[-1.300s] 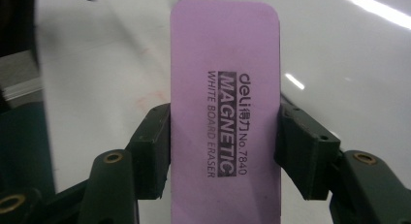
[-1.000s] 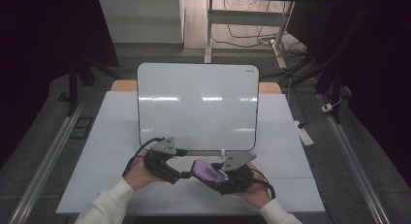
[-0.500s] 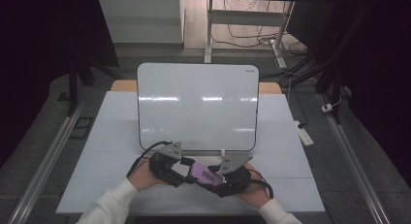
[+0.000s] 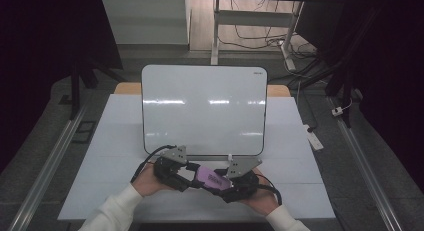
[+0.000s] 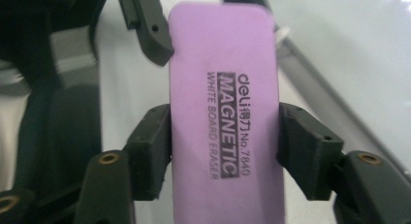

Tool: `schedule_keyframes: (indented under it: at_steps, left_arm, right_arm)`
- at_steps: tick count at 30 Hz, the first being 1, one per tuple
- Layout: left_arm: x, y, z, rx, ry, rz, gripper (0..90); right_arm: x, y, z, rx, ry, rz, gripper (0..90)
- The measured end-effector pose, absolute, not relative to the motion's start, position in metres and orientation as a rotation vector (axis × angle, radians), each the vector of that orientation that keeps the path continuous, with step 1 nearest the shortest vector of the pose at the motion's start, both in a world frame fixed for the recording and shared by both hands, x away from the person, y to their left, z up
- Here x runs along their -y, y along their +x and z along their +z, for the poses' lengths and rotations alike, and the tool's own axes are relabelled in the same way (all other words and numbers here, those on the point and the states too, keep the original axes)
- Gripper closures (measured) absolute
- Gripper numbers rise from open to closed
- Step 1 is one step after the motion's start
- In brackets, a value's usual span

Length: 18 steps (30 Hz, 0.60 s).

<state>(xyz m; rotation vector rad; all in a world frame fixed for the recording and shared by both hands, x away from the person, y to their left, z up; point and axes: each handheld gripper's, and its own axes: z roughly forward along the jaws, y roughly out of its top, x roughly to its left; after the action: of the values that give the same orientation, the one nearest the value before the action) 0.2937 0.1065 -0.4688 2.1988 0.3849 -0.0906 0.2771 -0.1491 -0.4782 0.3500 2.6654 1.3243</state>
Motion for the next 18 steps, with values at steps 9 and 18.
schedule_keyframes:
  at_steps: [9, 18]
  left_arm:
    - [-0.107, 0.294, -0.468, -0.399, 2.156, -0.138, 40.8]
    - [-0.106, 0.296, -0.470, -0.432, 2.179, -0.108, 40.8]
  right_arm:
    - [0.150, 0.264, -0.470, -2.550, 0.332, 1.311, 31.1]
    - [0.159, 0.280, -0.477, -2.656, 0.505, 1.327, 26.3]
